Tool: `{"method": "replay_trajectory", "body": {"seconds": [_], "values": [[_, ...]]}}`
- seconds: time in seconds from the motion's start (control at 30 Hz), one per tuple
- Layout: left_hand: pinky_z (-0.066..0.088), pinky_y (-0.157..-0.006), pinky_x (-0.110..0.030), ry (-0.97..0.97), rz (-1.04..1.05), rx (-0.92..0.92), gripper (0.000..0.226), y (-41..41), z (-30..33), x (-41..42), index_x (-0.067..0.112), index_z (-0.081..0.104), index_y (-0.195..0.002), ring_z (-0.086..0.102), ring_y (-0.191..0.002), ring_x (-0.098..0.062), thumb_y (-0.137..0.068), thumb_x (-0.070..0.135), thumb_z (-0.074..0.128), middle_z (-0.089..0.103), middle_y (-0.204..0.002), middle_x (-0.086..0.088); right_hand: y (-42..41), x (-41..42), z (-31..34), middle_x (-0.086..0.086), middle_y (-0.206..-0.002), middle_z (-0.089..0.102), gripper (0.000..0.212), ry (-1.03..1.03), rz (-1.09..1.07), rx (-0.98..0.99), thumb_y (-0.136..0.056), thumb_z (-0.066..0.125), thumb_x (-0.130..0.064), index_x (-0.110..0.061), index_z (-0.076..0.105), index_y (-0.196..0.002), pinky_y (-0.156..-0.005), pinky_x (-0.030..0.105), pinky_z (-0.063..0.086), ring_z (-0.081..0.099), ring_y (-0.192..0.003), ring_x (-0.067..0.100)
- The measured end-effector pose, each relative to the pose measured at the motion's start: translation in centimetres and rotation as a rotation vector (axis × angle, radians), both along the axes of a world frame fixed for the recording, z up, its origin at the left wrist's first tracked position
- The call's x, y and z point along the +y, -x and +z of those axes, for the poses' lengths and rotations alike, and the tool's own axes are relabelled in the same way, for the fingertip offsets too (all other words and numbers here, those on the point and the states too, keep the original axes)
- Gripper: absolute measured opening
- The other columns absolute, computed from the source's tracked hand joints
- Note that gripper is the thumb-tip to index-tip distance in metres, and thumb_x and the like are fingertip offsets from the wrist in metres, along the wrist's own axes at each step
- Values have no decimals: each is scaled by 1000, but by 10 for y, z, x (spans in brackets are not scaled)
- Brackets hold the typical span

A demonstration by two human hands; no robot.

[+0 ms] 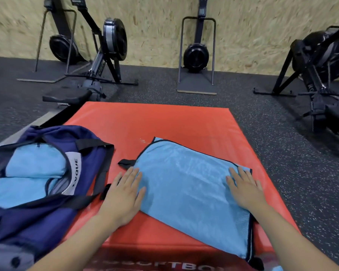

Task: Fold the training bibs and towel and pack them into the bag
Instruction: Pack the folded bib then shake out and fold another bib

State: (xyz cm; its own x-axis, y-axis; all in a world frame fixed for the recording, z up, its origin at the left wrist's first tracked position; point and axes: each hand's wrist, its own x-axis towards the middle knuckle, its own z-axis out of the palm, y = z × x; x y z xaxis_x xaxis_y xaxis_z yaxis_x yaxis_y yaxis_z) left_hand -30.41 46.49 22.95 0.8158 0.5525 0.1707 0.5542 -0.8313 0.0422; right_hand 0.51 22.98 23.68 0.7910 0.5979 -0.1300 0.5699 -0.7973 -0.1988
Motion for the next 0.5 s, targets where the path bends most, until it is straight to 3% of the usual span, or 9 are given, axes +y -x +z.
{"method": "replay_trajectory", "body": {"seconds": [0.17,0.27,0.5], "values": [[40,-94,-41,-50,45,-54,50,33,2,-12,15,69,-115,57,-119,-26,-97,45,34,64,-122,-3,6,-16,4,-7,-168,1,56,48,-55,51,-104,13,-53,-40,11,-158,-123,46,2,-2,-154,16],[43,-88,-41,-60,81,-31,50,28,1,-5,17,71,-108,59,-114,-23,-96,47,34,67,-117,1,11,-22,6,-7,-168,-1,57,40,-57,69,-104,14,-55,-41,9,-158,-123,45,-1,-5,-154,16],[44,-100,-47,-56,99,8,64,-10,-8,34,9,73,-112,56,-128,-28,-96,50,28,69,-123,-4,-1,-25,-1,-5,-168,4,53,30,-15,49,-105,21,-53,-43,17,-156,-123,40,3,0,-154,17]]}}
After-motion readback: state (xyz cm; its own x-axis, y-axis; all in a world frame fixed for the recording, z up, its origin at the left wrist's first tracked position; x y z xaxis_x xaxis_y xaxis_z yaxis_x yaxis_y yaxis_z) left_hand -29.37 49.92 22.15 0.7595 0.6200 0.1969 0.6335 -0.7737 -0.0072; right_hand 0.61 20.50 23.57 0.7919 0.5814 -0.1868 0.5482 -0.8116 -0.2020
